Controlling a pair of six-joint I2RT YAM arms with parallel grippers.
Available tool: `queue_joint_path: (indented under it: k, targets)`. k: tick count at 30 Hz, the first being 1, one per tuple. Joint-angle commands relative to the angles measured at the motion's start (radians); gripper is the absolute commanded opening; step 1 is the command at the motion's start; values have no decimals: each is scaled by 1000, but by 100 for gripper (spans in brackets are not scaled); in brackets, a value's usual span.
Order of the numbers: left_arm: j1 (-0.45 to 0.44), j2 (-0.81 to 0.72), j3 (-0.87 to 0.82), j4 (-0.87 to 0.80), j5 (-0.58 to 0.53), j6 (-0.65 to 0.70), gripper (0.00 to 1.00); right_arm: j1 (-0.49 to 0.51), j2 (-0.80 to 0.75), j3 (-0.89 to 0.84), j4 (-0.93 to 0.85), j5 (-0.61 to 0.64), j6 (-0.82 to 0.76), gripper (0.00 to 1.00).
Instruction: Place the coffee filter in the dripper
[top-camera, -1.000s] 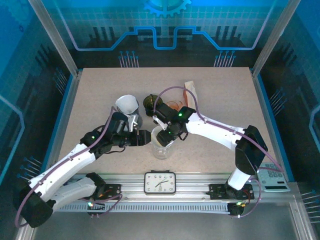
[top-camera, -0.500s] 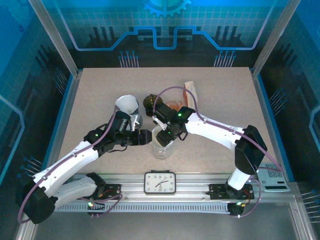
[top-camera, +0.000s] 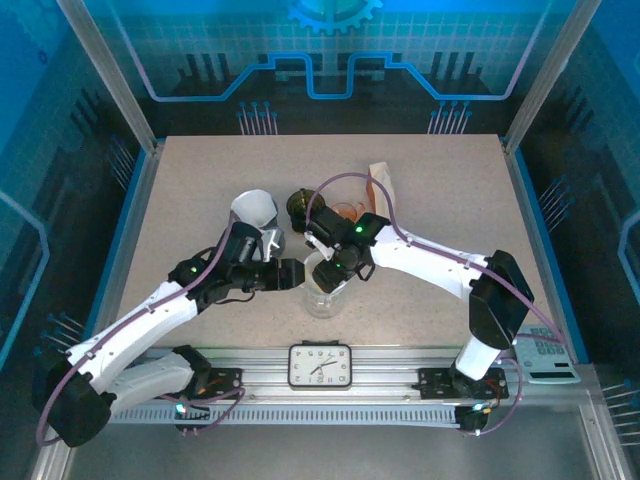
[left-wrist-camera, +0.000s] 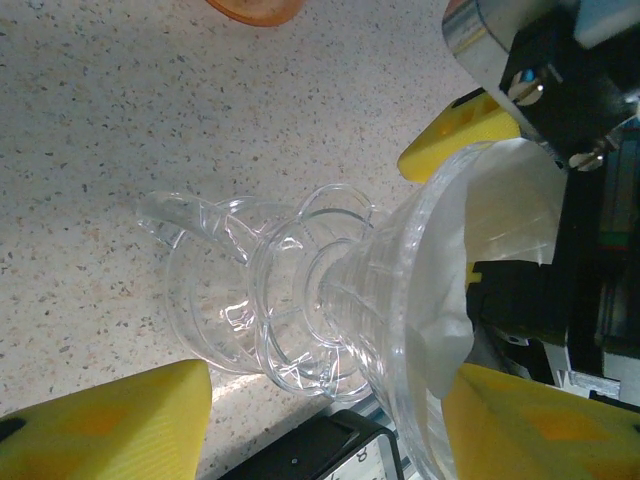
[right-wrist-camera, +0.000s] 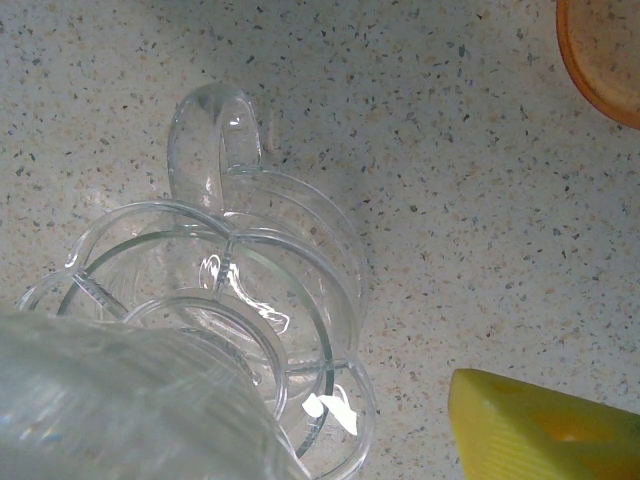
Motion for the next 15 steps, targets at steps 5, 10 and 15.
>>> queue_joint_path:
  k: [5,10,15]
  targets:
    - [7,5,6,5,8,2,57,18,23,4,7,17,17,66]
    - [10,5,15,-7,-6,-4,57,19,18,1,19,12,18,66]
    - [15,-14,20,26,-4,-16,67,19,17,-9,25,15,16,66]
